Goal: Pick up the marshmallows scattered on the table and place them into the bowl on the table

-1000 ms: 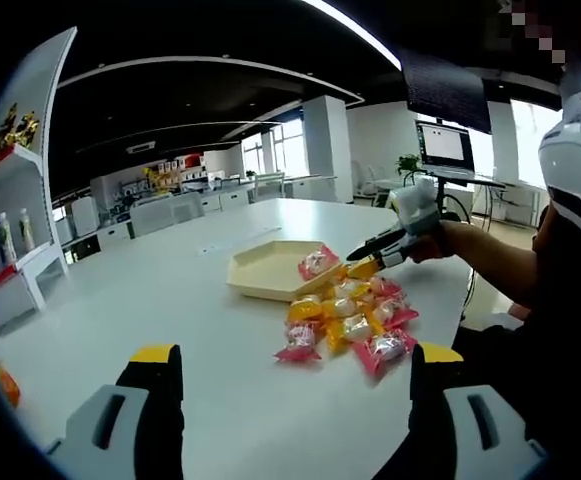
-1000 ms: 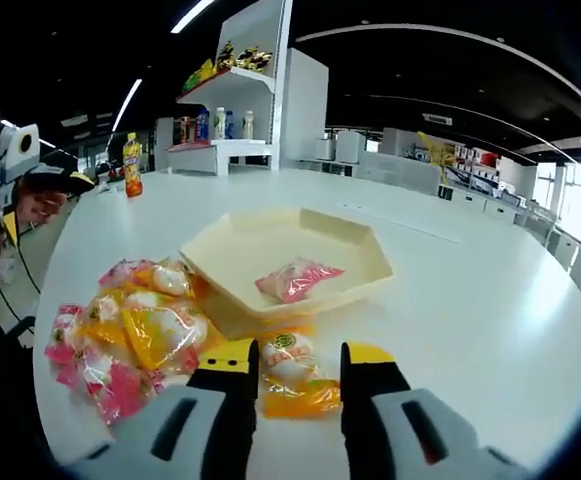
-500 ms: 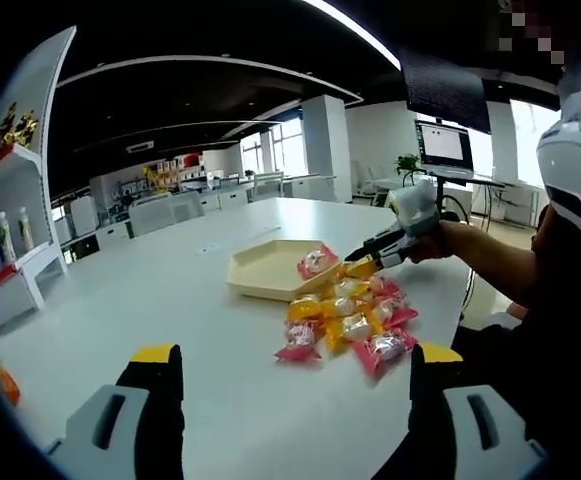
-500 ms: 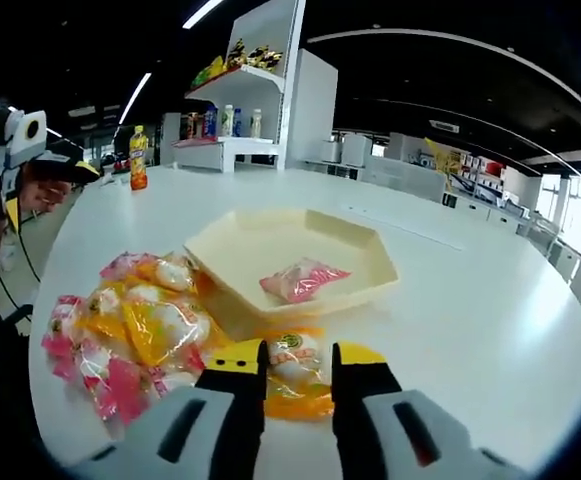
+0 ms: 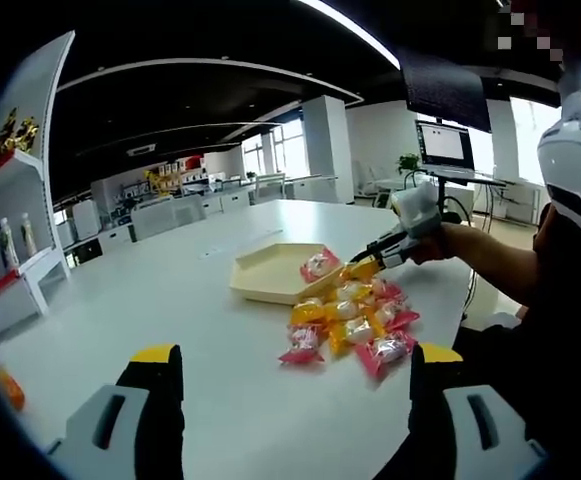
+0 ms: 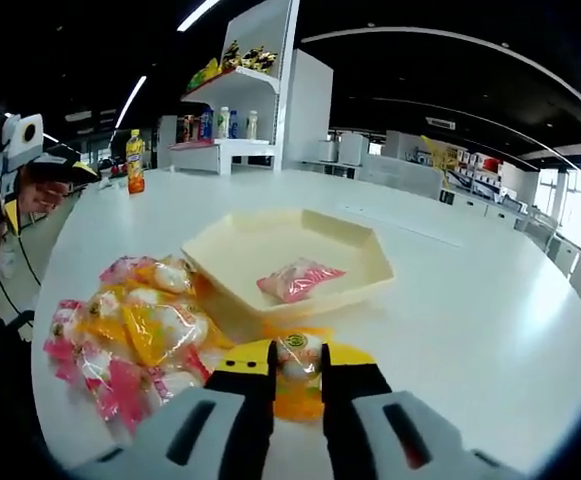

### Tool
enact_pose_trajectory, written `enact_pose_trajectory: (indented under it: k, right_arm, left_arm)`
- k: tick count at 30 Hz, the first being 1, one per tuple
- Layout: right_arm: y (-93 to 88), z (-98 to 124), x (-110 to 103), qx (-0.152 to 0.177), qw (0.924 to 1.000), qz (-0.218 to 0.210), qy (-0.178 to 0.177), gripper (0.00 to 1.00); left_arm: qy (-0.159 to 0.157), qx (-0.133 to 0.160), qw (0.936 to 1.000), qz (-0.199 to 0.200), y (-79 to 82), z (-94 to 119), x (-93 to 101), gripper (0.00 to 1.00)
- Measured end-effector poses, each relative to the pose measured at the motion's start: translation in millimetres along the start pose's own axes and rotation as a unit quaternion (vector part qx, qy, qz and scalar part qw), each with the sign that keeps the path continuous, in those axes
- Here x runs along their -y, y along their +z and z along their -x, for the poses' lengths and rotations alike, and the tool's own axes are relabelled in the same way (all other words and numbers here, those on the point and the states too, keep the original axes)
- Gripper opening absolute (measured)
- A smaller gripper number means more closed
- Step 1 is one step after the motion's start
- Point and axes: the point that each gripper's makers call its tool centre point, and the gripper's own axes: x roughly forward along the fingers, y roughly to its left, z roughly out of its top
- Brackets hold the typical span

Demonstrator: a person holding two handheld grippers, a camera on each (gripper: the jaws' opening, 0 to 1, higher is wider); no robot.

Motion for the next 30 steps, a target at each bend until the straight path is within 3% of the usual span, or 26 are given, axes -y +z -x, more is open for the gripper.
enact_pose_trajectory:
  k: [18,30]
  right_arm:
    - [5.0,32,16,0.021,0.9988,-0.024,-0.037,0.15]
    - [12.9,43,14,0.036,0.9982,-0.023,-0.043,0.15]
  left_arm:
    - [0.001,0.002,1.0,-0.002,0.9,3,3.7,0.93]
    - [0.002,0.007,1.0,-0.006,4.0,7,7.7,0.93]
